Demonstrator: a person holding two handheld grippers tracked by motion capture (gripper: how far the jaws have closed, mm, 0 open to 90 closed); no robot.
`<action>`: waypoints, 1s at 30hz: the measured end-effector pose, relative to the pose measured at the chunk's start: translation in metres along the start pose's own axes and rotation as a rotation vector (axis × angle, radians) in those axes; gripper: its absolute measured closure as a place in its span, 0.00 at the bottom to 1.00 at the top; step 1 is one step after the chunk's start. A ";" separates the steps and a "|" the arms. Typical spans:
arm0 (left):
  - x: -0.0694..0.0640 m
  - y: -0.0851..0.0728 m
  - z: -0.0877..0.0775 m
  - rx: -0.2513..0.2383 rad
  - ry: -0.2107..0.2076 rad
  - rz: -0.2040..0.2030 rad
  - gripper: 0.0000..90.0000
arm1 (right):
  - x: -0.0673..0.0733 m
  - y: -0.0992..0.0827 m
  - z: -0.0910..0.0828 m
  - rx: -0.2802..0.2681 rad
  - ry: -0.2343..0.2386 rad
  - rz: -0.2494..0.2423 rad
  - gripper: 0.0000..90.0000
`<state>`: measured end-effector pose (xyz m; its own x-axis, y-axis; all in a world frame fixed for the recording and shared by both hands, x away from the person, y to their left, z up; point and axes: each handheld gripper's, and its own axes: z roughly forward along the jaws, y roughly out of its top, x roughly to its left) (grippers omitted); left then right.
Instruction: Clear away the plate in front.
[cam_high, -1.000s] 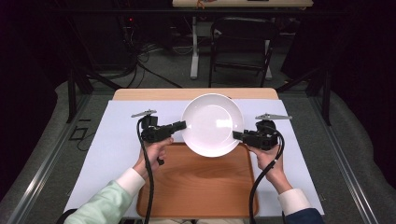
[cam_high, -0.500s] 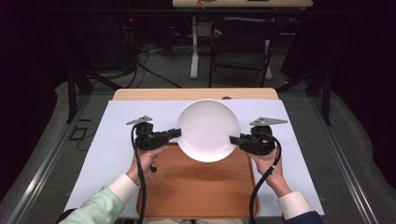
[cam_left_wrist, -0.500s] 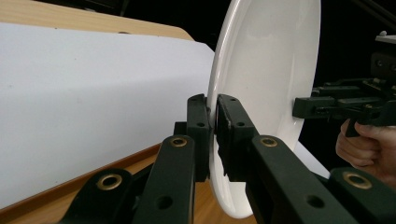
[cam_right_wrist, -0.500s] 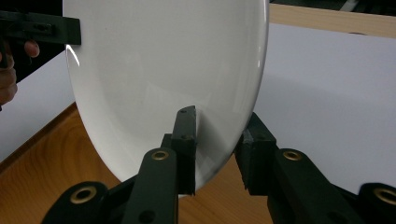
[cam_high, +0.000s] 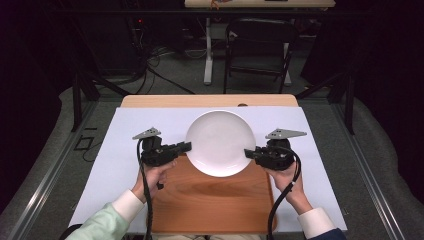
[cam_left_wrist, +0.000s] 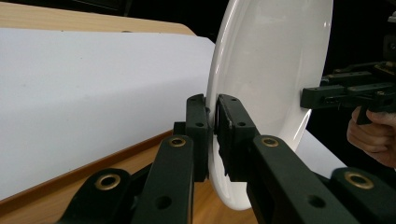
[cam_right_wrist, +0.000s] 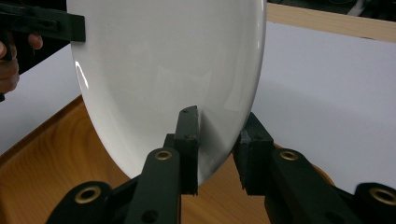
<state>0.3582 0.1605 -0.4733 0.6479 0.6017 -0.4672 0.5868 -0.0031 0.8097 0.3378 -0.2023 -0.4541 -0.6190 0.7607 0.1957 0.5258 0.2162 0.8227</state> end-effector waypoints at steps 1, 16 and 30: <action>-0.001 0.000 -0.001 0.003 0.001 0.007 0.93 | 0.001 0.000 -0.001 0.000 0.000 0.000 0.81; -0.003 -0.010 -0.019 0.008 0.016 0.011 0.92 | 0.016 -0.003 -0.001 0.014 0.027 -0.023 0.82; -0.008 -0.026 -0.027 0.047 0.037 0.014 0.92 | 0.026 -0.010 -0.002 0.031 0.033 -0.035 0.83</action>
<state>0.3246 0.1775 -0.4807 0.6382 0.6302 -0.4421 0.6005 -0.0482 0.7982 0.3157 -0.1858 -0.4559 -0.6559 0.7317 0.1854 0.5210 0.2611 0.8127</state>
